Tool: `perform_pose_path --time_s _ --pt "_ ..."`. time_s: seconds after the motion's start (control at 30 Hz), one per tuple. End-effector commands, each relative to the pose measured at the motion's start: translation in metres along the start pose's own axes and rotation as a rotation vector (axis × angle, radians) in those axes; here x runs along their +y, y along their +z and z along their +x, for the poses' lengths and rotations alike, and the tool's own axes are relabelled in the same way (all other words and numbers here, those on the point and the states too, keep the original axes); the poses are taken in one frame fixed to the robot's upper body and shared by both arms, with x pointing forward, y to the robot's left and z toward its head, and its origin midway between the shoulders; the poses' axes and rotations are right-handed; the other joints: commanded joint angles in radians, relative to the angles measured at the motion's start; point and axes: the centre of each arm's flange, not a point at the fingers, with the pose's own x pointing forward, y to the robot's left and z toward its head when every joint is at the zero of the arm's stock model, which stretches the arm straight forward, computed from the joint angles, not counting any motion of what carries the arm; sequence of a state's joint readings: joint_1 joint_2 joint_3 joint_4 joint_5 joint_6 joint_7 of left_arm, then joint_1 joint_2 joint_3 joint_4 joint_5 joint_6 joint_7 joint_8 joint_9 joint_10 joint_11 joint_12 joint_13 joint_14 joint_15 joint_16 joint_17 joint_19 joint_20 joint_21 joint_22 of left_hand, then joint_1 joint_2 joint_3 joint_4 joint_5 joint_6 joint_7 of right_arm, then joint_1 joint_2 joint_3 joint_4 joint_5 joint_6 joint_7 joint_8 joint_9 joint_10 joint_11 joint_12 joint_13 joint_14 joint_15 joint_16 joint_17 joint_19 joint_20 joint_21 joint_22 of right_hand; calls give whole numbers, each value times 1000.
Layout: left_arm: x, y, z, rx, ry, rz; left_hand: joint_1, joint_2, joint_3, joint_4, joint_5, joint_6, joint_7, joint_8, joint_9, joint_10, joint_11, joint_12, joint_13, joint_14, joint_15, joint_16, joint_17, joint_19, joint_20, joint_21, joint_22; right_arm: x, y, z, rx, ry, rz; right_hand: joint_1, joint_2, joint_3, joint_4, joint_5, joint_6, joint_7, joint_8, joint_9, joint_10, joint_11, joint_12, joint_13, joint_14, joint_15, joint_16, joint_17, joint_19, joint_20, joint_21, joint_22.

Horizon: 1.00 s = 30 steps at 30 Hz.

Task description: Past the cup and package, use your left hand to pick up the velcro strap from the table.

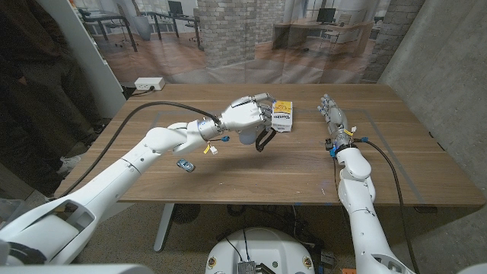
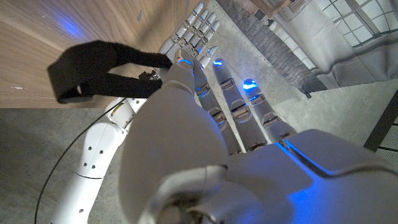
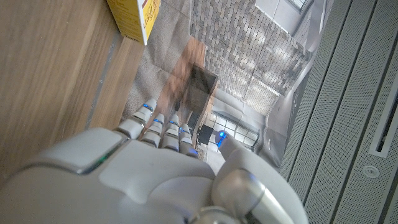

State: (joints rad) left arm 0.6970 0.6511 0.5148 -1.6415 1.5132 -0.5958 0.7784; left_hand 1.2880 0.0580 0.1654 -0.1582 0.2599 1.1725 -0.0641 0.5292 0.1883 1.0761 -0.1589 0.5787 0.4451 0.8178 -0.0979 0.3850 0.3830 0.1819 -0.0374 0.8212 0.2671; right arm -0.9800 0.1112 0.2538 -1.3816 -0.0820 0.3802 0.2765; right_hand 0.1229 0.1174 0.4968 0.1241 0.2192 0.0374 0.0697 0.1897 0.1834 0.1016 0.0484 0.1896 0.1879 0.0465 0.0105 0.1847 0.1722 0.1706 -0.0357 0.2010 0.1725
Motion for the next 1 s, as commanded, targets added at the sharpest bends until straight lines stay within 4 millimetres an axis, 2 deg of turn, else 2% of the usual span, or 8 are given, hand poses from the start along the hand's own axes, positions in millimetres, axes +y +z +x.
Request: perform_pose_path --time_s 0.03,0.6,1.0 --pt "4 -8 -2 45 75 27 31 32 2 7 -3 14 4 2 4 40 -31 25 173 12 -144 2 5 1 -68 12 3 5 6 -5 -8 -10 -29 -7 17 3 -8 3 4 5 4 3 12 4 6 2 13 -1 0 3 1 -64 0 2" --pt "-7 -21 -5 85 183 40 34 31 2 8 -5 18 4 0 4 47 -30 13 176 18 -144 -1 17 -3 -70 35 1 -8 23 -15 -16 -66 -122 -6 15 3 -11 4 10 4 6 3 16 5 7 2 17 -4 1 2 8 -62 2 2" --pt "-23 -27 -17 105 184 36 35 29 2 9 -6 20 3 -2 3 50 -29 5 181 20 -144 -7 23 -6 -72 50 -2 7 29 -32 -26 -83 -150 -7 14 2 -12 4 13 4 7 3 19 5 8 2 20 -4 1 2 9 -61 3 2"
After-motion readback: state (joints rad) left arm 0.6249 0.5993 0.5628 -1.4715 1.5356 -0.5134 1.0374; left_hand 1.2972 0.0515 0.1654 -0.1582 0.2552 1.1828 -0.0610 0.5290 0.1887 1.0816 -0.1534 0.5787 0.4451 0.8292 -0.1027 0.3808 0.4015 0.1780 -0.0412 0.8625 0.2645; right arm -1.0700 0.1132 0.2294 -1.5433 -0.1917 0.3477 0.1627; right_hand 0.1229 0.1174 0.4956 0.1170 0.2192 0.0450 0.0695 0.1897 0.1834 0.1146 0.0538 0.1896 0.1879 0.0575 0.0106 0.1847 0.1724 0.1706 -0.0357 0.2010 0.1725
